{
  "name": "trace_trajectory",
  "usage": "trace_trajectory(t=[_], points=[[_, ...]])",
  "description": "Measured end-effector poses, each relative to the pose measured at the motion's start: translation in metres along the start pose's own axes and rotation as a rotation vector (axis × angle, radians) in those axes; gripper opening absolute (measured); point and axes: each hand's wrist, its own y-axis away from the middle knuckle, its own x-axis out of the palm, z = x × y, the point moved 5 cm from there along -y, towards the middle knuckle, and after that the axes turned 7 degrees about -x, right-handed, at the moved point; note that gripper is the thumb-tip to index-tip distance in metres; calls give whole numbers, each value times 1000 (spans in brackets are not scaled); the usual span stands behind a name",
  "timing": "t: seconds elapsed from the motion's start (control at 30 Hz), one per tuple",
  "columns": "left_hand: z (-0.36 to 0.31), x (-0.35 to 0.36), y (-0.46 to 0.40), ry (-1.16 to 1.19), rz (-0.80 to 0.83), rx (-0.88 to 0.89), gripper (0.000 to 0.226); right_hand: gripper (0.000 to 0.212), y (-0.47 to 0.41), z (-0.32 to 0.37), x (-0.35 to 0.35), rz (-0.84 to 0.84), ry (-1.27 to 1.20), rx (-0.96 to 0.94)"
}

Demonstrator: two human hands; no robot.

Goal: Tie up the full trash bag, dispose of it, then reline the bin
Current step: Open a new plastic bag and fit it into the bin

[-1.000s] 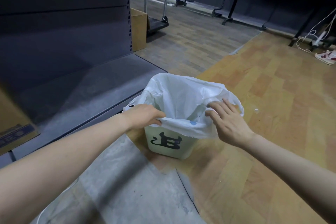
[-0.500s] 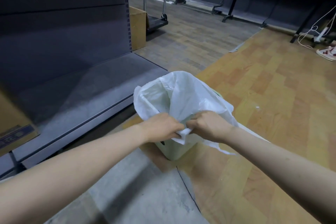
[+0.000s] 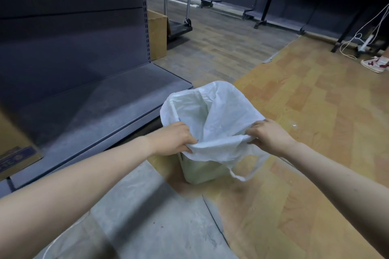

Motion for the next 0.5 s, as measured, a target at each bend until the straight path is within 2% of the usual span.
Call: trace_trajectory(t=[0.07, 0.13, 0.23, 0.3, 0.37, 0.4, 0.47, 0.5], points=[[13, -3, 3, -74, -6, -13, 23, 63, -3, 17, -5, -33, 69, -50], [17, -6, 6, -135, 17, -32, 23, 69, -5, 27, -7, -108, 85, -114], [-8, -5, 4, -152, 75, -52, 49, 70, -3, 33, -8, -142, 62, -176], [-28, -1, -4, -152, 92, -89, 45, 67, 0, 38, -5, -128, 30, -207], [-34, 3, -10, -99, 77, -135, 19, 54, 5, 40, -2, -112, 26, -232], [-31, 3, -12, -65, 84, -157, 12, 42, 9, 37, -3, -137, 27, -242], [-20, -1, -10, -8, 98, -166, 14, 28, 17, 24, -10, -194, 38, -221], [-14, -4, -8, 13, 100, -160, 14, 34, 19, 17, -14, -191, 52, -198]])
